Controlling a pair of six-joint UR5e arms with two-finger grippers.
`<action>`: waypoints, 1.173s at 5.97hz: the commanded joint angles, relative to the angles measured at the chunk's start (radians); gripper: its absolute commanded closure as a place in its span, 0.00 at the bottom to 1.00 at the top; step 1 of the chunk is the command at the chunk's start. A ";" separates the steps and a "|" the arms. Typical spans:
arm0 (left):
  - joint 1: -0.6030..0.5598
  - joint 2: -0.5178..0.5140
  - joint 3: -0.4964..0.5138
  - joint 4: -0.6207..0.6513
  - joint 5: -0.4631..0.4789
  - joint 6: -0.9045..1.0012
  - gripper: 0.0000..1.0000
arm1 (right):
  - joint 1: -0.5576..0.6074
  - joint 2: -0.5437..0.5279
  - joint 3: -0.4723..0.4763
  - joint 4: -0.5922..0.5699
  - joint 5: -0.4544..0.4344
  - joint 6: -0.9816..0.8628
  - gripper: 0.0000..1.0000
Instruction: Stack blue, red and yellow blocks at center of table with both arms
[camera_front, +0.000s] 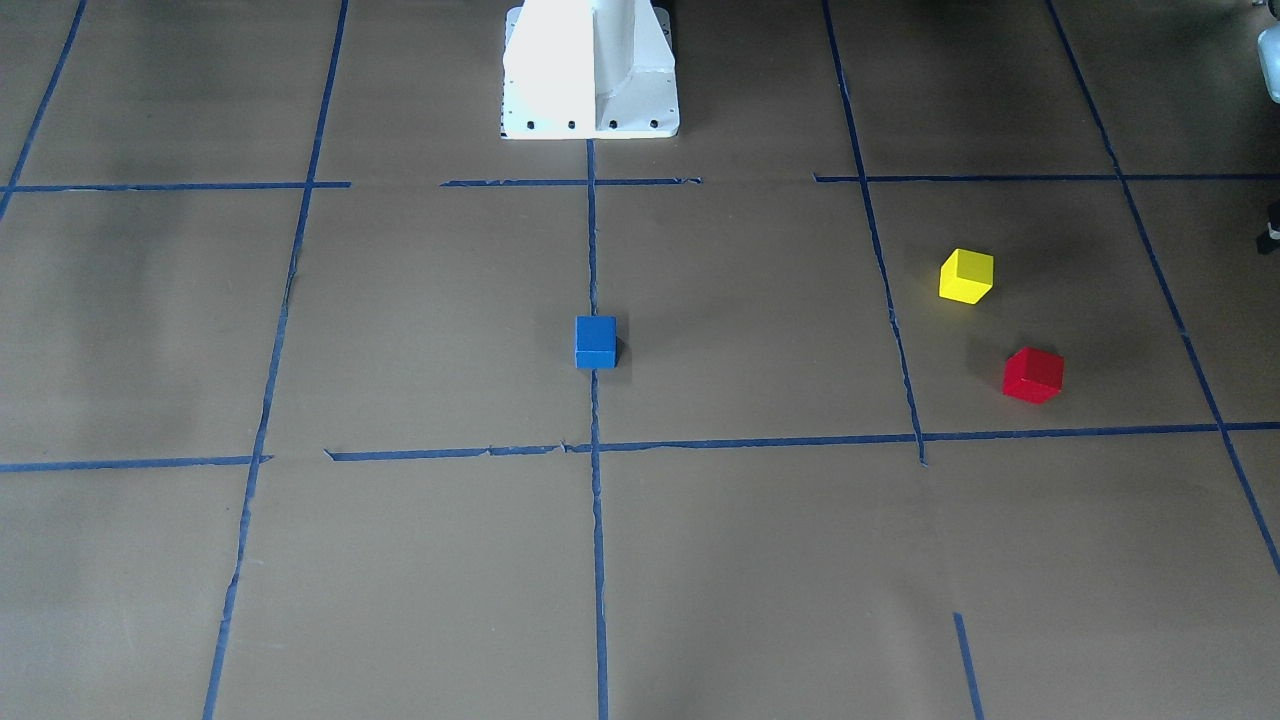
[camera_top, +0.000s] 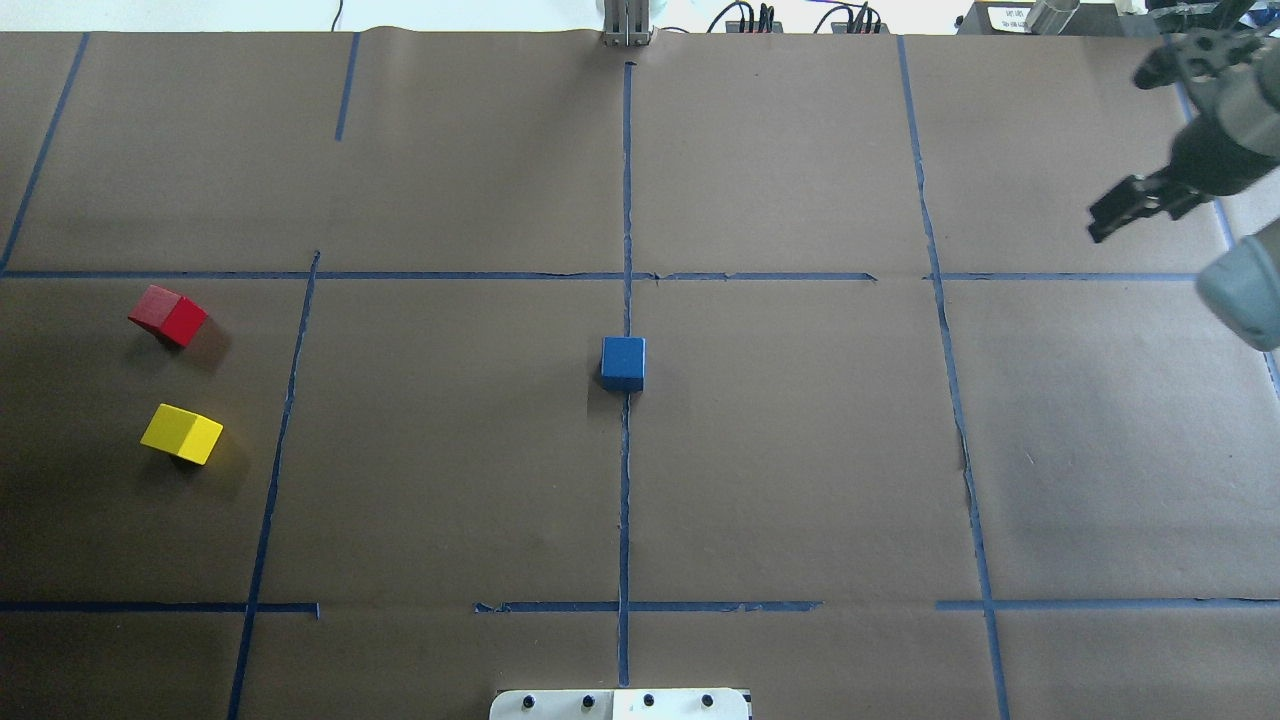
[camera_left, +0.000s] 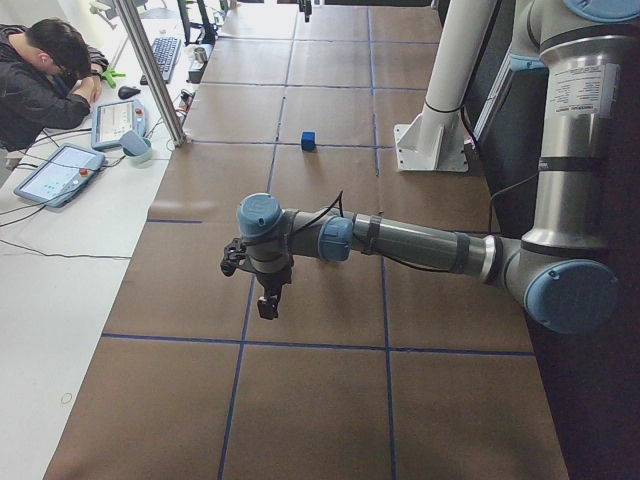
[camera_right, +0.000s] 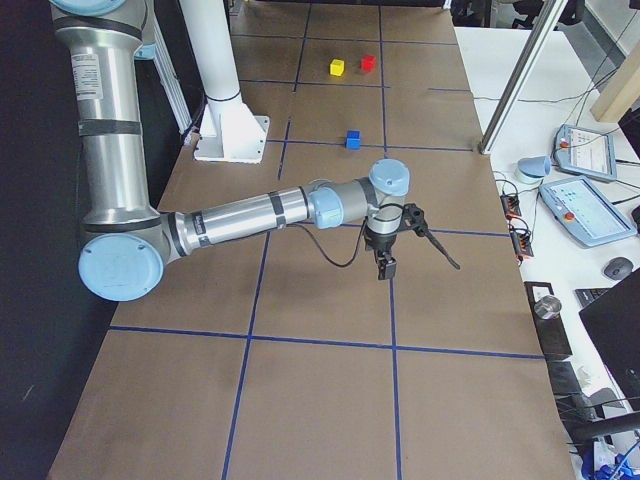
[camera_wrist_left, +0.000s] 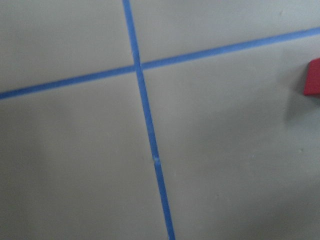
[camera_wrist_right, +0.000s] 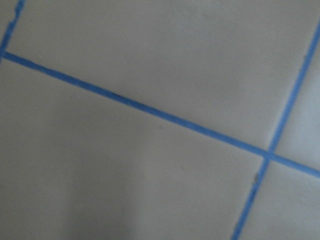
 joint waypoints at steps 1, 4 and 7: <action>0.002 -0.059 0.012 -0.008 -0.005 0.006 0.00 | 0.179 -0.162 0.009 -0.007 0.044 -0.168 0.00; 0.169 -0.048 0.006 -0.181 -0.004 -0.093 0.00 | 0.206 -0.152 0.013 -0.073 0.052 -0.113 0.00; 0.353 -0.042 0.145 -0.579 0.007 -0.419 0.00 | 0.206 -0.155 0.013 -0.068 0.051 -0.113 0.00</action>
